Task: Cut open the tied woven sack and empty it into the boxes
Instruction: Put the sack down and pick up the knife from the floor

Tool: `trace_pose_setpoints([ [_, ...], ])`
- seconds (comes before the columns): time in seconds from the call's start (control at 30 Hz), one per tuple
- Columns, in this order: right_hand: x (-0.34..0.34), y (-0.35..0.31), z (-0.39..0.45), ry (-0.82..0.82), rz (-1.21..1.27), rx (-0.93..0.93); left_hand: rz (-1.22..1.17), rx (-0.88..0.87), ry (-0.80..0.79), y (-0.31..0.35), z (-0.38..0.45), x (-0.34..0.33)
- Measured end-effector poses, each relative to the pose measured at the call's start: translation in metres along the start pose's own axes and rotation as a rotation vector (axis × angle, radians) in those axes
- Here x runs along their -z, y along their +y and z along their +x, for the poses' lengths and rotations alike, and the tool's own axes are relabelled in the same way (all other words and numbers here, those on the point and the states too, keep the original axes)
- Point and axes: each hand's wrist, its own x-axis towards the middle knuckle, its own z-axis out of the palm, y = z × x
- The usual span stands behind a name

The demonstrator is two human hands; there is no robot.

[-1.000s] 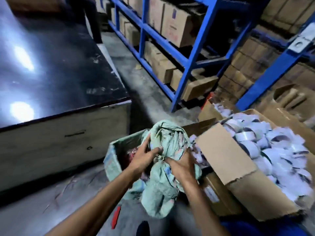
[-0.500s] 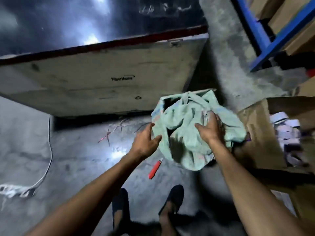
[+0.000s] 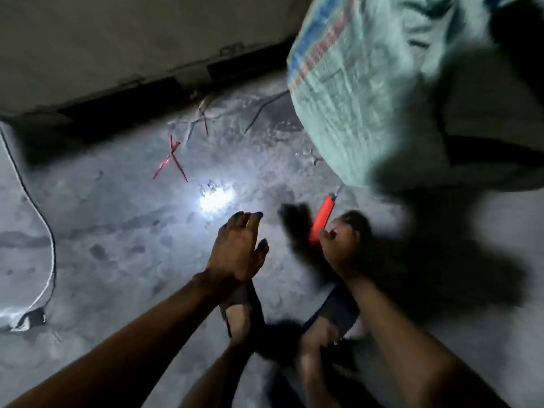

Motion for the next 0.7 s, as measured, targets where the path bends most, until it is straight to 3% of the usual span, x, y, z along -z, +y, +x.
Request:
trace_pose_setpoints([
  [0.23,-0.06,0.031,0.1,0.171,-0.185,-0.21,-0.026,-0.033,0.095,-0.038,0.084,-0.068],
  [0.37,-0.063,0.026,0.099,0.137,-0.223,-0.263,-0.118,-0.035,0.083,-0.042,0.078,-0.066],
  [0.43,-0.044,0.01,0.075,0.079,-0.174,-0.24,-0.156,-0.05,0.118,-0.04,0.06,-0.043],
  [0.53,0.002,-0.029,0.018,-0.054,0.087,-0.126,-0.213,-0.023,0.225,-0.028,0.023,0.018],
  [0.7,0.127,-0.136,-0.108,-0.15,0.307,0.153,-0.285,-0.056,0.503,0.022,-0.092,0.175],
])
